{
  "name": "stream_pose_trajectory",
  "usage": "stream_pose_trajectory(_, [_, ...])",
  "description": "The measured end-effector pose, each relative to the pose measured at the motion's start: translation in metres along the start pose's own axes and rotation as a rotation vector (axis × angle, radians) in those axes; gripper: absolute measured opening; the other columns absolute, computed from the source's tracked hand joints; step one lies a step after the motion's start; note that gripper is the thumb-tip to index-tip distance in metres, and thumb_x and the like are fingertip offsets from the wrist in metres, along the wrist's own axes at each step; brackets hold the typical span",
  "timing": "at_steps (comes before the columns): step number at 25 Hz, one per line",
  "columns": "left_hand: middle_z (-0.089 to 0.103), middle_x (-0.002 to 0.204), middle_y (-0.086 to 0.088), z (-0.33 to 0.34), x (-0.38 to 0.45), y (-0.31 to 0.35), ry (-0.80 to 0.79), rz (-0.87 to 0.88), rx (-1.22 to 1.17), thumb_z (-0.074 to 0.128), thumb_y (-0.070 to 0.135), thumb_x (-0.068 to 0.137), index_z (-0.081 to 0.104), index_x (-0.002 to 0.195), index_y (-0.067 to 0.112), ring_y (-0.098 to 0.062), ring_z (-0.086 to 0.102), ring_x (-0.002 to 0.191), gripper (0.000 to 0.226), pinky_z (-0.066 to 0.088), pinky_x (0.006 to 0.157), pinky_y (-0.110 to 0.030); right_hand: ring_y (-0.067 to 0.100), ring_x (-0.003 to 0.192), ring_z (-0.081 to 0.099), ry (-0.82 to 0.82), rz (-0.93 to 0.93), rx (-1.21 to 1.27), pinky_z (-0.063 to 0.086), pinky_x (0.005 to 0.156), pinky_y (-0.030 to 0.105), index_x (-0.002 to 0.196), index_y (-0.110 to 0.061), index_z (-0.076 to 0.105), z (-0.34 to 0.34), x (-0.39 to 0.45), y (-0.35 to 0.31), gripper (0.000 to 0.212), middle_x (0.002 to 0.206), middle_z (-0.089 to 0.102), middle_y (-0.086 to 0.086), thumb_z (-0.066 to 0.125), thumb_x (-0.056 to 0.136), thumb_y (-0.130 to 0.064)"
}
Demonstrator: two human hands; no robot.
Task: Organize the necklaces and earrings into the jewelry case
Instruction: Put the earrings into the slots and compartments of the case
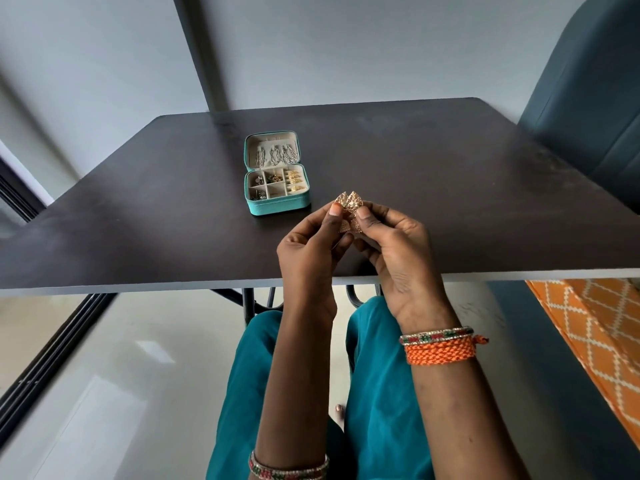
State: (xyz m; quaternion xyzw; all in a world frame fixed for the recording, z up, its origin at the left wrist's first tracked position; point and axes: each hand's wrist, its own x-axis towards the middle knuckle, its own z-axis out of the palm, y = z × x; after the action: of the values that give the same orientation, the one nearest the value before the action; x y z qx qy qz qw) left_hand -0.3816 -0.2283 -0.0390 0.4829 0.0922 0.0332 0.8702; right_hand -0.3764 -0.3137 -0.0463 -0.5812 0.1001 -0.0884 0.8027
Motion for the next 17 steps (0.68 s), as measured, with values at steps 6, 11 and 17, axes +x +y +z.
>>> stream_pose_trajectory(6, [0.070,0.091,-0.005,-0.004,0.002,-0.002,-0.018,-0.019,0.017,0.061,0.013,0.090,0.069,0.094,0.011,-0.014,0.063,0.087,0.009,0.054,0.076,-0.023,0.021,0.103,0.062,-0.024,0.005,-0.040,0.049,0.076,0.030,0.089,-0.021,0.069,-0.002,-0.001,0.002,0.006,0.095,0.070,0.001,0.064,0.088,-0.018])
stream_pose_trajectory(11, [0.068,0.069,0.008,-0.013,0.018,0.017,0.092,0.197,0.270,0.068,0.014,0.085,0.070,0.085,0.016,0.005,0.061,0.063,0.003,0.045,0.056,-0.012,0.010,0.080,0.064,-0.047,-0.071,-0.021,0.048,0.060,0.019,0.085,-0.019,0.067,0.006,0.021,-0.006,0.012,0.084,0.070,-0.001,0.062,0.088,-0.008])
stream_pose_trajectory(17, [0.072,0.073,0.000,-0.033,0.099,0.068,0.232,0.317,0.844,0.074,0.037,0.069,0.074,0.067,0.029,-0.023,0.069,0.077,0.008,0.053,0.085,-0.038,0.012,0.076,0.062,-0.124,-0.111,-0.112,0.046,0.054,0.014,0.084,-0.017,0.066,0.024,0.073,-0.006,0.016,0.082,0.070,0.004,0.059,0.090,-0.004])
